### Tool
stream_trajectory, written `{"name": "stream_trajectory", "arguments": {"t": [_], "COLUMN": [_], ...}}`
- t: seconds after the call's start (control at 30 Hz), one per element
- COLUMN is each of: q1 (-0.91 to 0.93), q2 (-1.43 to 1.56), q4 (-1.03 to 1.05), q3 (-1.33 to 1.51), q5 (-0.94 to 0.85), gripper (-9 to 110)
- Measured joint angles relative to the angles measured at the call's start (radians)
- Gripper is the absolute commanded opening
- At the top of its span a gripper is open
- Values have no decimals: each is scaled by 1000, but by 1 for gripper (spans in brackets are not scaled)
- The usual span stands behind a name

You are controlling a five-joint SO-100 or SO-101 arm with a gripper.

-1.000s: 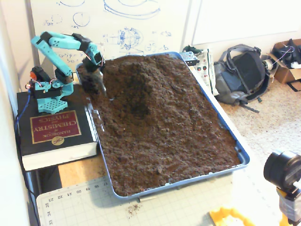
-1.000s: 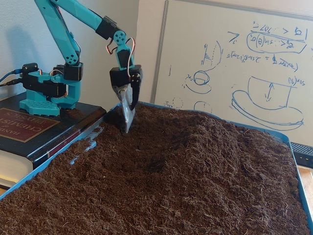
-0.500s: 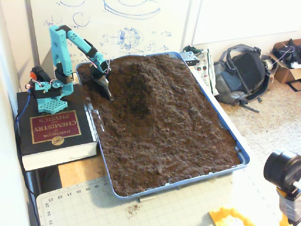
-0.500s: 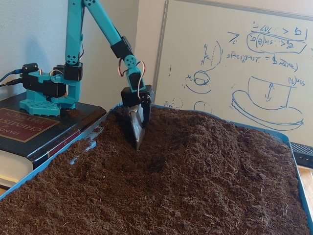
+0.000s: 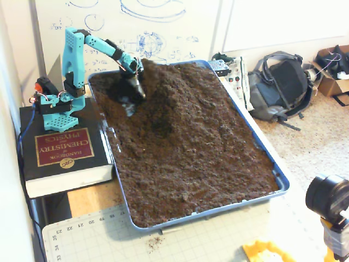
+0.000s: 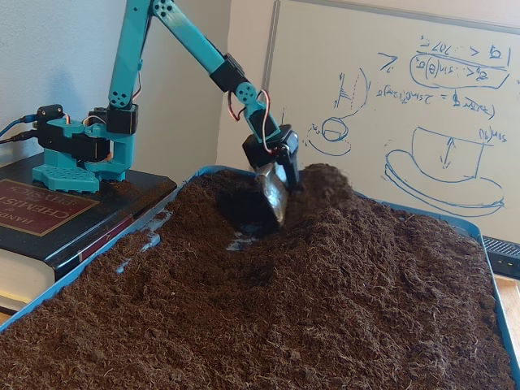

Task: Build a berm.

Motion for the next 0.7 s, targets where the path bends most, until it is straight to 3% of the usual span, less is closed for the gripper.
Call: {"name": "stream_trajectory", "arguments": {"t": [0.7], "q1": [138], "q2": [184], "q4": [-14], "q3": [-18], "q5": [0], "gripper": [0]}}
